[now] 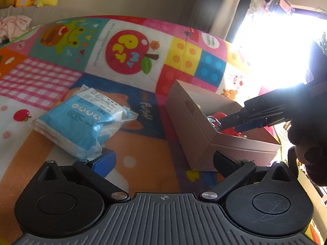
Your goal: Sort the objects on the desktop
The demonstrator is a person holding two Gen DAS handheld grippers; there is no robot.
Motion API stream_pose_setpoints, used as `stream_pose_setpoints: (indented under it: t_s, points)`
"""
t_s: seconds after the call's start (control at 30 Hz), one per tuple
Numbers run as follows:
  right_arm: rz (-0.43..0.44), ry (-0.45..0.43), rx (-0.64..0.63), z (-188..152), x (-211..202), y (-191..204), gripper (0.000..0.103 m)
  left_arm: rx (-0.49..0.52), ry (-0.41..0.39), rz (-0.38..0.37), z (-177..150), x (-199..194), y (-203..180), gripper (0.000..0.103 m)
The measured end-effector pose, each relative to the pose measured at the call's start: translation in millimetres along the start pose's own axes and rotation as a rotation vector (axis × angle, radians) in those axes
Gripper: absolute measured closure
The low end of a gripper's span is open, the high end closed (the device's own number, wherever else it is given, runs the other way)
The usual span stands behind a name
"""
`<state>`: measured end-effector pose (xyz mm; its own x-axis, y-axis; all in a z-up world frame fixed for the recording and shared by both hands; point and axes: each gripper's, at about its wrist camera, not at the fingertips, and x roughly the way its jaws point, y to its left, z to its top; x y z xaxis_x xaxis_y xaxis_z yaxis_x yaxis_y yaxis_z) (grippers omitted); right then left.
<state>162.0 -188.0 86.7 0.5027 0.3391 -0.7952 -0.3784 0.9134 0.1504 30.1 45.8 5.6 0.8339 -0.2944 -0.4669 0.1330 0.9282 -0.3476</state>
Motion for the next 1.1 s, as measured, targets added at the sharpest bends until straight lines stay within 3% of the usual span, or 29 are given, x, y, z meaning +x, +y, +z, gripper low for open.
stream_pose_setpoints:
  t_s: [0.17, 0.37, 0.67, 0.87, 1.1]
  points:
    - [-0.018, 0.002, -0.051, -1, 5, 14, 0.051, -0.007, 0.005, -0.005, 0, 0, 1, 0.000]
    - [0.029, 0.026, -0.019, -1, 6, 9, 0.059, -0.012, 0.009, -0.007, 0, 0, 2, 0.000]
    - [0.111, 0.057, 0.064, -3, 0, -8, 0.059, -0.019, 0.015, -0.008, 0, 1, 4, 0.000]
    - [0.111, 0.055, 0.066, -4, -3, -7, 0.059, -0.019, 0.016, -0.008, 0, 1, 4, 0.000]
    - [0.097, -0.026, 0.074, -6, -23, -11, 0.056, -0.022, 0.018, -0.008, 0, 2, 5, 0.000]
